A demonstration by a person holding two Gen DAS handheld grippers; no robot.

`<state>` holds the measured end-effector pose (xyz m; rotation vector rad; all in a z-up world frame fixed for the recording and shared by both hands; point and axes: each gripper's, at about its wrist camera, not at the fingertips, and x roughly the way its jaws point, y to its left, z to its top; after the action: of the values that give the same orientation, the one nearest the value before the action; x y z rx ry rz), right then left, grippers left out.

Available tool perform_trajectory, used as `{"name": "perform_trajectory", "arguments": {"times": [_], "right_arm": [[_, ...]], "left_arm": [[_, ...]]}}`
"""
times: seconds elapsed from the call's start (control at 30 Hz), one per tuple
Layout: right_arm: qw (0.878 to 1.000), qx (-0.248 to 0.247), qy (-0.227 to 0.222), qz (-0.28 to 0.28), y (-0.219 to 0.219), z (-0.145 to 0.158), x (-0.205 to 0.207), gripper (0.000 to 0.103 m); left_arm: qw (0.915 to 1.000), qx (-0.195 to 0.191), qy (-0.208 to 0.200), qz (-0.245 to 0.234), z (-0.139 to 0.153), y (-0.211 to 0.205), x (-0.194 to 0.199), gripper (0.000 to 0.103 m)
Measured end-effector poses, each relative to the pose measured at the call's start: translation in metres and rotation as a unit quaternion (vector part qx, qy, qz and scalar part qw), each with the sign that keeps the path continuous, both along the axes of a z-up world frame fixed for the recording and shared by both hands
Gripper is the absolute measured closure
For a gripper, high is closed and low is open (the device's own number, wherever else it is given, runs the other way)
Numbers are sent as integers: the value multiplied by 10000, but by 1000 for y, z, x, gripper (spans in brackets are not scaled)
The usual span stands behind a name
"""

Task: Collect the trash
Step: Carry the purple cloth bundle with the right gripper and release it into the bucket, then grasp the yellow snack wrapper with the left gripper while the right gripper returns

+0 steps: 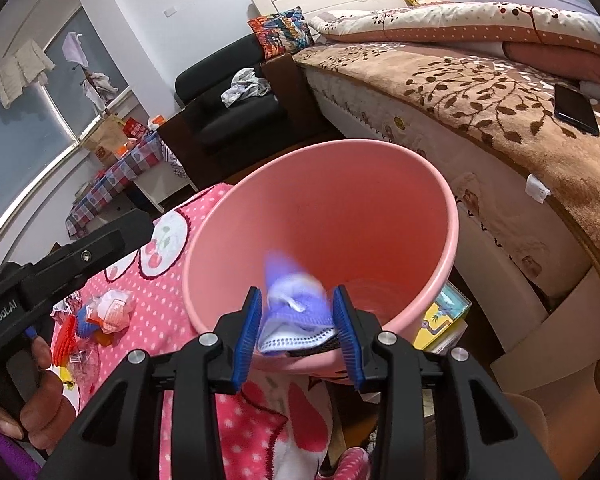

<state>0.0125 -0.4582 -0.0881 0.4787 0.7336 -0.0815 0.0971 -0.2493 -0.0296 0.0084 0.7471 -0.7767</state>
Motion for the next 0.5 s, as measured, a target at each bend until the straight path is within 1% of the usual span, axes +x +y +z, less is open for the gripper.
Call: {"name": "perform_trajectory", "arguments": {"times": [0.03,0.1,0.3,0.5], "right_arm": [[10000,-12,-18,1,1,1,0,64],[10000,-54,-67,-39,2,3,-1,54],[9996,-89,-252,27,9,12,-7,50],[9985,-159,-476,239,25,23,-11,49]], "left_arm": [[10000,-13,3,13,1,2,-1,63],[10000,-18,-22,37,2,3,-2,63],[9998,-1,-143,110,8,12,-8,63],[9992,-25,-193,339,13,31,-17,63]]}}
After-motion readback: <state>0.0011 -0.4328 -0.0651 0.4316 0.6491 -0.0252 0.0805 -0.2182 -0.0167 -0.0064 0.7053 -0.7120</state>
